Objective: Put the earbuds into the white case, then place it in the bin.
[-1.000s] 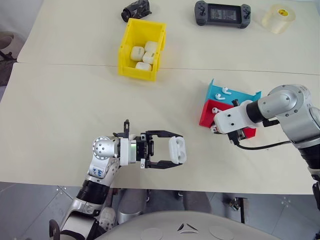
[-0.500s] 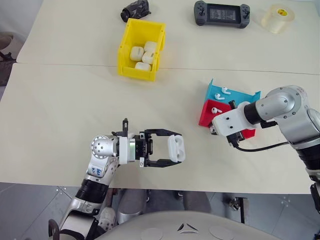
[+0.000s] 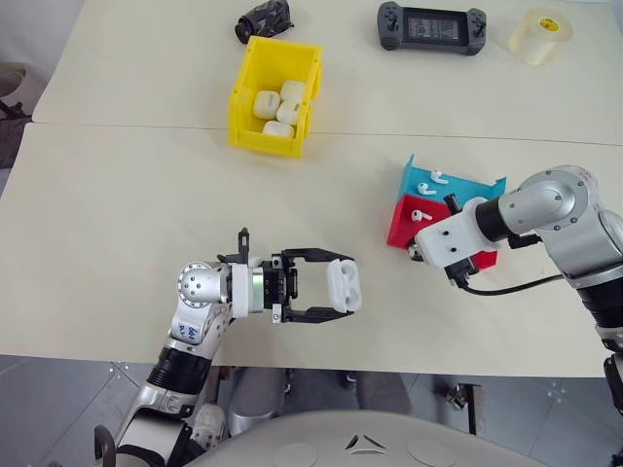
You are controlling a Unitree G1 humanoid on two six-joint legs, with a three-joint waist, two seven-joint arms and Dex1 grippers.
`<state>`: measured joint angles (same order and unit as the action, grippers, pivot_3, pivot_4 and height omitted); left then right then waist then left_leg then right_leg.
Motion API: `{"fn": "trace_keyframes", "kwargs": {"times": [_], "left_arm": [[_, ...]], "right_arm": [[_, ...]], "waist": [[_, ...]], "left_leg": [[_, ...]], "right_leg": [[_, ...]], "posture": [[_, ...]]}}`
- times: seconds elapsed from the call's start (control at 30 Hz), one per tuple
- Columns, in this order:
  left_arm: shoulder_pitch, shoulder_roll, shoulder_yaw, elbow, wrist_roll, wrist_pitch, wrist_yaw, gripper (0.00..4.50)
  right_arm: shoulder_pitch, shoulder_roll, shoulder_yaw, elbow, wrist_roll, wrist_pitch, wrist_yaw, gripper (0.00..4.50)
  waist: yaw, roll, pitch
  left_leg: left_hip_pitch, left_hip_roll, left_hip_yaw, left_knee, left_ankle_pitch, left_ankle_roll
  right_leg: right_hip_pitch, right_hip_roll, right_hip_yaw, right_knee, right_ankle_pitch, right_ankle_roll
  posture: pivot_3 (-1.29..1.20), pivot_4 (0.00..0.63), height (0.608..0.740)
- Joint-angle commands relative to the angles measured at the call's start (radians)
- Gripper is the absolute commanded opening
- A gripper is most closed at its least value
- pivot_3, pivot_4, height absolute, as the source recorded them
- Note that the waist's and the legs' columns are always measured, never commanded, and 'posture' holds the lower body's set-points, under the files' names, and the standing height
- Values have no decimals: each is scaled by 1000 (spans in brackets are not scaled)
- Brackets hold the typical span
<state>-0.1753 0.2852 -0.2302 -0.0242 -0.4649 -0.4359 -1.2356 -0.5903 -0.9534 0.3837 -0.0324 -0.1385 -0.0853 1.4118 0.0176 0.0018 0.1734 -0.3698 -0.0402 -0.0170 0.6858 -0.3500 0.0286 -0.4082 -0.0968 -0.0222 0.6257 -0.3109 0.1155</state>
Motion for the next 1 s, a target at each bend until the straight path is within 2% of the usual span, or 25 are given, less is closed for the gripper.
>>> {"fn": "trace_keyframes", "kwargs": {"times": [0.03,0.2,0.4,0.53,0.77,0.87,1.0], "left_arm": [[4,3,8,-33,-5,-5,11,2856],[-8,2,12,-20,-9,-1,5,2856],[-21,5,26,-4,-17,-2,-5,2856],[-35,0,32,16,-27,7,-13,2856],[-47,5,62,-8,-78,94,3,2856],[-53,5,64,-8,-73,98,-7,2856],[-91,-1,72,17,-95,112,-42,2856]], "right_arm": [[18,4,-10,-20,4,23,4,586],[53,-11,-55,-87,53,75,6,586],[130,-14,-209,-223,248,234,-17,586],[264,44,-394,-337,463,370,-103,586],[428,304,-570,-526,807,518,-377,586],[456,393,-588,-567,873,499,-457,586],[511,559,-541,-681,981,488,-630,586]], "waist": [[-1,0,0],[1,0,0],[4,0,0],[8,0,0],[5,0,0],[4,0,0],[4,0,0]], "left_leg": [[0,0,0,0,0,0],[0,0,0,0,0,0],[-1,0,0,0,0,0],[-1,0,-1,0,0,0],[-1,1,-1,0,0,0],[0,0,-1,0,0,-1],[0,0,-2,-1,0,-1]], "right_leg": [[0,0,0,0,0,0],[0,0,0,0,0,0],[0,0,0,0,0,0],[0,0,-1,0,0,0],[0,0,-1,0,0,0],[0,0,0,0,0,0],[0,0,0,1,0,0]], "posture": [[0,150,740],[0,150,740],[0,150,740],[0,150,740],[0,150,740],[0,150,740],[0,150,740]]}}
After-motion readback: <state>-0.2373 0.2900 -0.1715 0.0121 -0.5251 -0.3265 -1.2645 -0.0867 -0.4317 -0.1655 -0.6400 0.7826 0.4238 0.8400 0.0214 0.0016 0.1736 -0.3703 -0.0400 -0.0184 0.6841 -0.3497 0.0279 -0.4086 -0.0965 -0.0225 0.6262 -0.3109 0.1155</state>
